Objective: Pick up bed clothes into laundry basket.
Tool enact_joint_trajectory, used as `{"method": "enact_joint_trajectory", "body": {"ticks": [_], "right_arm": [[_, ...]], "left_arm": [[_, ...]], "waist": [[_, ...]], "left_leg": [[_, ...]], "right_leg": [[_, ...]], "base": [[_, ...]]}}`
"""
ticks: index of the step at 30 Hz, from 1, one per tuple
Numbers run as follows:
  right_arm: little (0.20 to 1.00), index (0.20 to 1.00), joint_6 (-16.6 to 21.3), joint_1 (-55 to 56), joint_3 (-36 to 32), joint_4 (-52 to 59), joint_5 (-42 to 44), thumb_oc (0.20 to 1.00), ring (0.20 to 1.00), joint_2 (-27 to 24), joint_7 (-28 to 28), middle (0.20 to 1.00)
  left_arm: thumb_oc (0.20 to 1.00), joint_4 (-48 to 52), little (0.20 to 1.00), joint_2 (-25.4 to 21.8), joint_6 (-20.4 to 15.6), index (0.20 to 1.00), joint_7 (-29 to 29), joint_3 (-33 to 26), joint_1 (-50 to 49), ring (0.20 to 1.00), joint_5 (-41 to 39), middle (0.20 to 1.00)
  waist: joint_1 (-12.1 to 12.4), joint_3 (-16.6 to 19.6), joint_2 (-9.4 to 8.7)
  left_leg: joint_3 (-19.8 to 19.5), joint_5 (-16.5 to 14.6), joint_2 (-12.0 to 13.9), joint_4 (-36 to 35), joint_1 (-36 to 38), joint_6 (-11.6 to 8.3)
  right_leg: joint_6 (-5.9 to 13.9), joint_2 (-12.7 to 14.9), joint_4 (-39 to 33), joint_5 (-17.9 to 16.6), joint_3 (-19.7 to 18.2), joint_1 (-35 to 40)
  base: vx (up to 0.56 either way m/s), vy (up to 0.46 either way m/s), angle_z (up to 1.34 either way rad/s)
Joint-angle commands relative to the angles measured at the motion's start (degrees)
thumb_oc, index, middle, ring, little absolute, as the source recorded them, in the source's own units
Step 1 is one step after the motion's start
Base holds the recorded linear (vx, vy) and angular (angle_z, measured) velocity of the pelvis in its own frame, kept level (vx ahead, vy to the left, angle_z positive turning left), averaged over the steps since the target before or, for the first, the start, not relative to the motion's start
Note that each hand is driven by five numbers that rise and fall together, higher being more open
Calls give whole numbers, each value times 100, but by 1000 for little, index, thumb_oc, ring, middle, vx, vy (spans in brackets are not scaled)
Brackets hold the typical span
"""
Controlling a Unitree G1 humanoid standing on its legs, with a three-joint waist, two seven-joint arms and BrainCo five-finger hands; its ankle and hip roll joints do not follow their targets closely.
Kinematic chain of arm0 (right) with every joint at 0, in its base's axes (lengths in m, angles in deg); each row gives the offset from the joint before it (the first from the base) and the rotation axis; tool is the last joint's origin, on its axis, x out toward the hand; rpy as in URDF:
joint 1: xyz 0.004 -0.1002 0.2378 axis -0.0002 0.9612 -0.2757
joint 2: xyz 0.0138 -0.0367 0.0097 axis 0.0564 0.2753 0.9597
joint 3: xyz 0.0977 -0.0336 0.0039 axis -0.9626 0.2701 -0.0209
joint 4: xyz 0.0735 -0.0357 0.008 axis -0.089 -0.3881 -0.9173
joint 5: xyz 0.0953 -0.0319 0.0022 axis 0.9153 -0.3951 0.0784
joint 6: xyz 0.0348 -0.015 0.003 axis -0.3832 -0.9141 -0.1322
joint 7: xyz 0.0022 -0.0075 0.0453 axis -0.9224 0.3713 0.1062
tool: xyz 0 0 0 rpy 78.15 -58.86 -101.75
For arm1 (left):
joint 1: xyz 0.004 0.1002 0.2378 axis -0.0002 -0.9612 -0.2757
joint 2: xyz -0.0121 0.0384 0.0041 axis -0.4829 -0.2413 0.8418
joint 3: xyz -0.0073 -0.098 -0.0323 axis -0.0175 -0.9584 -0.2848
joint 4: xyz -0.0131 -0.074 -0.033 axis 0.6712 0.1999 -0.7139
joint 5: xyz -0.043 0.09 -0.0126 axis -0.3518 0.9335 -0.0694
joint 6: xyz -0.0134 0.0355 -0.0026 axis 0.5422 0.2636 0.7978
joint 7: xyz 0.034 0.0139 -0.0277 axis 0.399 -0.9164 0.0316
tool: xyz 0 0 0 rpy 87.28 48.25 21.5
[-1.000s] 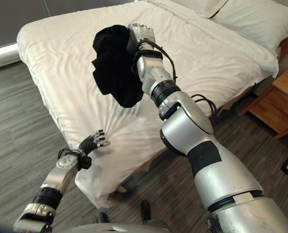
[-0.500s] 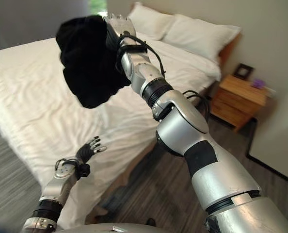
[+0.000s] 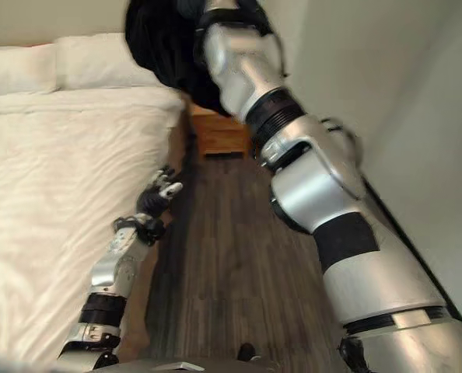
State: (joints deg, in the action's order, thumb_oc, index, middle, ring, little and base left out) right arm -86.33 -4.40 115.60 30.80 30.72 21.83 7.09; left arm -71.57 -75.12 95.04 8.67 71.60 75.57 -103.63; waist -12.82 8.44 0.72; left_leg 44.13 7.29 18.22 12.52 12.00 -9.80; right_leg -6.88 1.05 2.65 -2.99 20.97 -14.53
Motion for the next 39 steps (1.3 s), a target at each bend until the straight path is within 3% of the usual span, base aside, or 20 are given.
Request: {"method": "enact_joint_trajectory", "body": {"ticks": [1,5,7,8,10,15,17,19,22,23,25,26,29,30,32,33,34,37,38,39], "right_arm": [[200,200,94,-416,-64,18,174,200,200,-99,-37,200],[200,200,199,-219,111,-172,242,200,200,-324,-61,200],[200,200,281,-61,140,-211,277,200,200,-318,46,200],[200,200,279,-52,142,-204,276,200,200,-320,48,200],[200,200,326,76,129,13,262,200,200,-374,103,200],[200,200,209,595,-13,874,117,200,200,-760,412,200],[200,200,237,737,-60,1090,79,200,200,-818,492,200],[200,200,329,792,-92,1266,81,200,200,-732,550,200],[200,200,397,757,-91,1272,173,200,200,-767,493,200],[200,200,429,703,-66,1227,188,200,200,-760,459,200],[200,200,493,601,-93,1169,157,200,200,-790,311,200],[200,200,470,661,-128,1227,148,200,200,-871,262,200],[200,200,377,708,-221,1488,139,200,200,-1149,207,200],[200,200,151,841,-385,1831,65,200,200,-1392,318,200],[200,200,80,874,-425,1947,21,200,200,-1511,397,200],[200,200,87,941,-406,2262,206,200,200,-2076,457,200],[200,200,-23,1019,-620,2392,116,200,200,-2239,429,200],[200,200,-35,1112,-726,2506,43,200,200,-2353,418,200],[200,200,-32,1163,-759,2410,12,200,200,-2302,352,200],[200,200,-25,1164,-771,2402,10,200,200,-2307,346,200]], "left_arm": [[1000,518,1000,-229,-497,1000,171,137,55,1000,-361,1000],[1000,820,1000,-84,-628,1000,2,259,-172,1000,-518,1000],[1000,1021,1000,-94,-729,1000,95,210,-332,1000,-622,1000],[1000,1034,1000,-93,-728,1000,103,217,-345,1000,-624,1000],[1000,1110,1000,-137,-808,1000,222,211,-348,1000,-680,1000],[1000,994,1000,-134,-792,1000,388,291,-115,1000,-530,1000],[1000,988,1000,-120,-733,1000,369,305,29,1000,-582,1000],[1000,952,1000,-200,-790,1000,489,376,309,1000,-529,1000],[1000,932,1000,-305,-817,1000,483,365,559,1000,-519,1000],[1000,936,1000,-310,-809,1000,502,377,692,1000,-519,1000],[1000,845,1000,-513,-865,1000,526,474,1141,1000,-504,1000],[1000,828,1000,-530,-854,1000,508,501,1199,1000,-525,1000],[1000,870,1000,-495,-797,1000,468,514,1256,1000,-649,1000],[1000,886,1000,-304,-744,1000,460,636,1237,1000,-652,1000],[1000,867,1000,-257,-745,1000,495,598,1193,1000,-637,1000],[1000,783,1000,-711,-1290,1000,-440,-33,-329,1000,-951,1000],[1000,1143,1000,-360,-1364,1000,-536,407,-802,1000,-873,1000],[1000,891,1000,-77,-1762,1000,-885,915,-1155,1000,-792,1000],[1000,760,1000,-51,-1930,1000,-844,1080,-1104,1000,-679,1000],[1000,758,1000,-59,-1938,1000,-840,1093,-1101,1000,-673,1000]], "waist": [[491,-115,-670],[646,-183,-663],[811,-213,-520],[863,-196,-531],[1019,-254,-414],[874,-231,-183],[771,-87,-144],[650,-109,-84],[687,-178,-1],[716,-174,14],[675,-137,-56],[672,-125,-41],[663,-55,-29],[559,-15,-75],[569,-19,-76],[741,-176,-60],[843,-299,-239],[949,-324,-452],[1048,-390,-572],[1037,-367,-595]], "left_leg": [[-2755,-735,-958,726,-1666,364],[-3562,-1098,-1473,491,-1869,527],[-4251,-744,-1848,-509,-2068,657],[-4200,-635,-1839,-631,-2037,649],[-4690,-228,-2027,-1212,-2257,672],[-4014,28,-1801,-1730,-2179,639],[-3562,-229,-1748,-1752,-1895,579],[-3241,-298,-1571,-1752,-1649,559],[-2988,-166,-1304,-1752,-1642,498],[-2836,-193,-1222,-1752,-1624,464],[-2164,-491,-968,-1752,-1351,278],[-2058,-612,-917,-1752,-1225,221],[-1921,-789,-860,-1752,-1060,173],[-1916,-924,-935,-1752,-700,106],[-1865,-739,-928,-1747,-500,33],[-2092,-635,-642,-534,-614,-113],[-2394,-400,-526,187,-973,-15],[-2990,-279,-409,1260,-1676,126],[-3406,-637,-755,1604,-2206,384],[-3416,-625,-781,1659,-2290,415]], "right_leg": [[923,454,-765,-1,-733,1173],[783,245,-765,22,-1719,1341],[655,-40,-765,66,-2589,1506],[646,-44,-765,14,-2649,1461],[561,-237,-765,87,-3144,1627],[714,-257,-765,449,-3584,2007],[1003,-55,-690,732,-3291,2310],[1274,-192,215,928,-3028,1940],[1361,-396,835,872,-2719,1258],[1375,-195,675,919,-2208,1118],[1355,496,-765,-102,-396,557],[1437,599,-765,-195,-115,302],[1462,701,-765,-186,65,23],[1251,681,-765,-412,-118,187],[1166,624,-765,-444,-140,281],[1079,510,-765,-275,-128,577],[1013,563,-765,-278,-150,683],[919,483,-765,-65,-185,915],[868,421,-765,104,-379,1126],[872,452,-765,82,-370,1078]], "base": [[272,-108,-201],[200,-26,-165],[316,1,-148],[218,-19,-211],[275,-31,-207],[318,41,-193],[340,71,-88],[238,-46,-61],[41,-127,-84],[55,-322,-151],[278,-410,-168],[318,-332,-163],[298,-124,-65],[583,-173,17],[420,-220,-14],[309,-366,-47],[332,-353,-55],[255,-302,-27],[272,-195,-7],[498,-177,6]]}}
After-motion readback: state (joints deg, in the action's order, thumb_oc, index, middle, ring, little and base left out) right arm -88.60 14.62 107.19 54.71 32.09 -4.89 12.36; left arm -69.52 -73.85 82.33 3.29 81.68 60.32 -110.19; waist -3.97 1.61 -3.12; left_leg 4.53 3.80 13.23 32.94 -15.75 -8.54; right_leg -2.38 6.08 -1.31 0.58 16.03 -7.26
